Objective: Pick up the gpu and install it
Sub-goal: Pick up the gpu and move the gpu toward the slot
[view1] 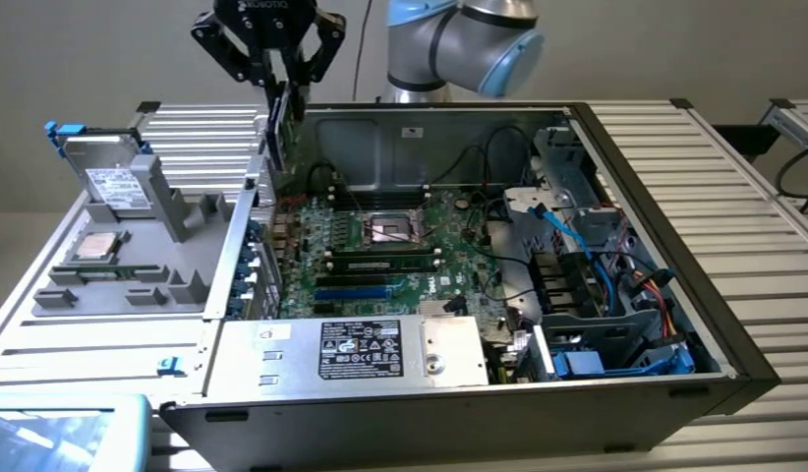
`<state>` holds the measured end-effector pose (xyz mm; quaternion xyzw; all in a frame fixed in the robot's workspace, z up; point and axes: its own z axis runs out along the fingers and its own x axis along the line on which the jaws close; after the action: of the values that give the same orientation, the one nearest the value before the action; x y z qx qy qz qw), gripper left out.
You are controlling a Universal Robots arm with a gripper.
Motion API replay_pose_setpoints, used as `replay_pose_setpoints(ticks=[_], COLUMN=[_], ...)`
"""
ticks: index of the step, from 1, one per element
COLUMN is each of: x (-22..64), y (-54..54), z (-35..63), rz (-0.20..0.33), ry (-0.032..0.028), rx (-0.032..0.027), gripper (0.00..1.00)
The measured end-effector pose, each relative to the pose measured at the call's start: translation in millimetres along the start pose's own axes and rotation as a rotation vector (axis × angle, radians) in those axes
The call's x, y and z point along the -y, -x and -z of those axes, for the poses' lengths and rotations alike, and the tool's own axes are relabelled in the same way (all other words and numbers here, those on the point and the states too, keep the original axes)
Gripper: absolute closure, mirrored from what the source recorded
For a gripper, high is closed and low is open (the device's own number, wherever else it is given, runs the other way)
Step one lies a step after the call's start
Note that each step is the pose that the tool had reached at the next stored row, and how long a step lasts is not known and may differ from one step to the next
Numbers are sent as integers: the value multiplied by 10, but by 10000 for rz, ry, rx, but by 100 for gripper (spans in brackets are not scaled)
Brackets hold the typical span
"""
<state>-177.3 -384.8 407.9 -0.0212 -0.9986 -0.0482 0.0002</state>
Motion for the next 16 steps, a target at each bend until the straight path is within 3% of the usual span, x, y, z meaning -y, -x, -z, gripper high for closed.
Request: replay_pose_setpoints(ticks=[7, 16], x=[21, 60], y=[196, 430], z=[2, 6], rz=[-15, -17], ry=[-6, -7], rx=[-144, -166], gripper=[72, 72])
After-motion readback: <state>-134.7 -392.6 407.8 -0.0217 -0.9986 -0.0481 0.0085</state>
